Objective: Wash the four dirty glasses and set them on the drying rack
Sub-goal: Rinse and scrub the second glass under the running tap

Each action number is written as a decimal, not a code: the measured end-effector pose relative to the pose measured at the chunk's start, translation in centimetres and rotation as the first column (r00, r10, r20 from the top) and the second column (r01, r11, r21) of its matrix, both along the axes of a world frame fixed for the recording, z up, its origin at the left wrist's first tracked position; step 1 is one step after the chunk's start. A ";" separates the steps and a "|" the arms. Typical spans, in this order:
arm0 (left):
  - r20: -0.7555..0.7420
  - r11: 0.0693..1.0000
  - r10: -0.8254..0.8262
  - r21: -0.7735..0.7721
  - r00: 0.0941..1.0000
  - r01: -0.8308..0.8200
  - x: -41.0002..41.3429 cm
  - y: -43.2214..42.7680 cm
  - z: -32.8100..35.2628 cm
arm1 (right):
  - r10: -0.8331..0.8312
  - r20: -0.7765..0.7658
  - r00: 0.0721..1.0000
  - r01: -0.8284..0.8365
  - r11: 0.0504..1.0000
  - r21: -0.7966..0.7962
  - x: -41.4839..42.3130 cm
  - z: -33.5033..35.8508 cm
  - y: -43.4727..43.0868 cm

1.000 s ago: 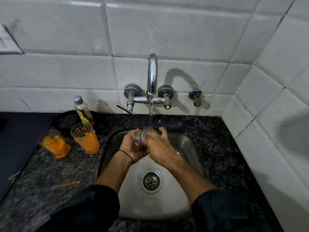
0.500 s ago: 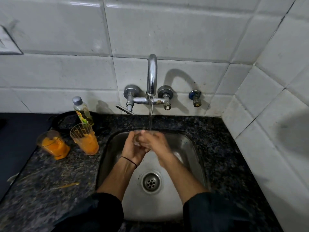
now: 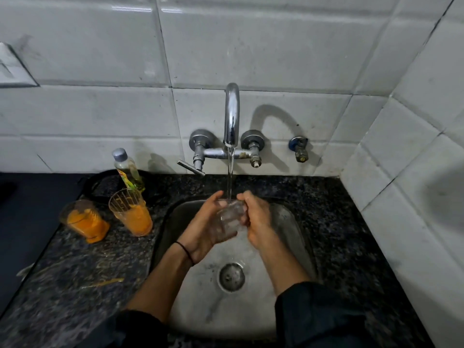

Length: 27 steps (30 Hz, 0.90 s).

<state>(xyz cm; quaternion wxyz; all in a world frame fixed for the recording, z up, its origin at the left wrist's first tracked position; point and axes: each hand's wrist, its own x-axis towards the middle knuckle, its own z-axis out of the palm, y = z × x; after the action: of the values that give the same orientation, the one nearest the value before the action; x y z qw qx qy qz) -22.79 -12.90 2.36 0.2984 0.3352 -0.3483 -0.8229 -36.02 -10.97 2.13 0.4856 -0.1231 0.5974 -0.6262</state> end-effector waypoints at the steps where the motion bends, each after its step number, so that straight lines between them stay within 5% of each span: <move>1: 0.013 0.992 -0.096 0.083 0.995 0.095 0.1 0.2 0.5 | 0.099 -0.143 0.985 -0.105 0.994 -0.037 -0.4 0.4 0.0; 3: 0.086 0.966 -0.205 0.175 0.975 0.188 0.1 0.6 1.0 | 0.244 -0.329 0.912 -0.273 0.961 -0.046 -0.5 0.6 -0.4; 6: 0.189 0.972 -0.044 0.234 0.981 -0.001 -1.5 1.0 0.9 | 0.126 -0.371 0.920 -0.146 0.989 -0.026 0.7 -0.4 -1.7; 10: 0.612 0.916 0.364 -0.371 0.702 -0.151 -3.1 1.4 -0.9 | 0.114 -0.399 0.910 -0.117 0.993 0.016 4.0 -1.8 -1.0; 14: 0.539 0.867 0.429 -0.471 0.725 -0.163 -2.7 2.7 -2.1 | 0.166 -0.252 0.953 -0.170 0.985 0.007 4.1 -1.1 0.0; 19: 0.417 0.986 0.165 -0.069 0.894 -0.150 -2.1 1.8 0.8 | 0.258 0.011 0.966 -0.258 0.964 0.065 1.7 0.0 1.1; 21: 0.466 0.987 0.160 -0.046 0.870 -0.156 -2.3 0.5 1.5 | 0.269 -0.066 0.961 -0.266 0.963 0.054 2.3 0.1 0.8; 24: 0.561 0.934 0.346 -0.280 0.752 -0.222 -3.1 -0.9 0.3 | 0.254 -0.410 0.876 -0.266 0.964 0.028 4.0 -1.3 -0.6; 27: 0.506 0.929 0.298 -0.348 0.809 -0.125 -3.5 0.2 -1.1 | 0.077 -0.423 0.903 -0.090 0.996 -0.011 4.3 -0.4 -1.1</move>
<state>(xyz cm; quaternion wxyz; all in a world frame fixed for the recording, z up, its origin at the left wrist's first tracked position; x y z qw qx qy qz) -26.27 -12.73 1.22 0.3234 0.5457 -0.4994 -0.5901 -31.75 -12.02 1.76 0.3695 -0.2882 0.6730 -0.5722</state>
